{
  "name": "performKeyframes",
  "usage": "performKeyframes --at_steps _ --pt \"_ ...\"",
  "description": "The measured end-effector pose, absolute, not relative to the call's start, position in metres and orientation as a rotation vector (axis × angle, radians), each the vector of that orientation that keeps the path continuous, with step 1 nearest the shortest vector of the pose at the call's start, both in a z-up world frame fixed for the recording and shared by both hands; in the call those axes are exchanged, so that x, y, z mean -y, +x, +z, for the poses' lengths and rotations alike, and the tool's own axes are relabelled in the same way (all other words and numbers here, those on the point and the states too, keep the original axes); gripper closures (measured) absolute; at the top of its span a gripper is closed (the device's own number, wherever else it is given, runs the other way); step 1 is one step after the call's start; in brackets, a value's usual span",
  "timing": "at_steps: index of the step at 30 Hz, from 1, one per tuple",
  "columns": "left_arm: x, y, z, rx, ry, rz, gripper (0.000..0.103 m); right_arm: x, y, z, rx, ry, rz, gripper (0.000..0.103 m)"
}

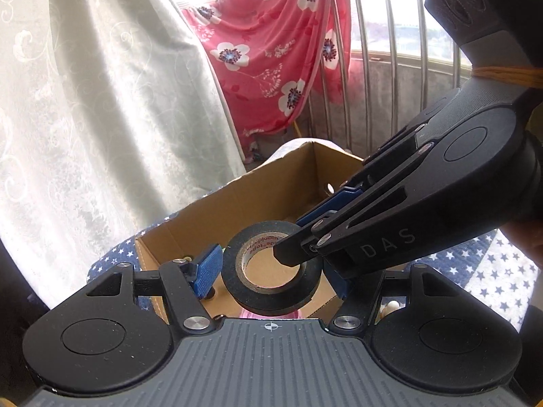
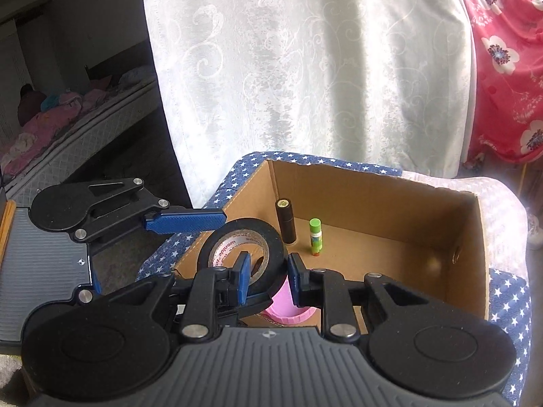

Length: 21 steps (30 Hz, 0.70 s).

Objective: Organize rigid objects
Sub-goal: 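Lift the black tape roll with the right tool and carry it into the box, then lower the tape roll onto the box floor and open the right tool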

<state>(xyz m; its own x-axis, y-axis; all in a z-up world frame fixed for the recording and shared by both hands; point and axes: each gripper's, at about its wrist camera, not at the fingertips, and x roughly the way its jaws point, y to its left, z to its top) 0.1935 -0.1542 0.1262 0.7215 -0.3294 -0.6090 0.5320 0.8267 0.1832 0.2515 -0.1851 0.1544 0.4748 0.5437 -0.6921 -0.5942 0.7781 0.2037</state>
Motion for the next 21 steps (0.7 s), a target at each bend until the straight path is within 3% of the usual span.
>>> performKeyframes --at_steps 16,18,21 --pt "0.178 0.312 0.086 -0.937 0.391 -0.555 0.038 0.199 0.369 0.093 -1.089 -0.001 0.647 0.082" --pt "0.182 0.317 0.081 -0.950 0.403 -0.565 0.051 0.201 0.376 0.085 -1.106 0.001 0.634 0.082" --pt "0.194 0.327 0.080 -0.953 0.430 -0.560 0.050 0.205 0.390 0.074 -1.126 0.002 0.617 0.083"
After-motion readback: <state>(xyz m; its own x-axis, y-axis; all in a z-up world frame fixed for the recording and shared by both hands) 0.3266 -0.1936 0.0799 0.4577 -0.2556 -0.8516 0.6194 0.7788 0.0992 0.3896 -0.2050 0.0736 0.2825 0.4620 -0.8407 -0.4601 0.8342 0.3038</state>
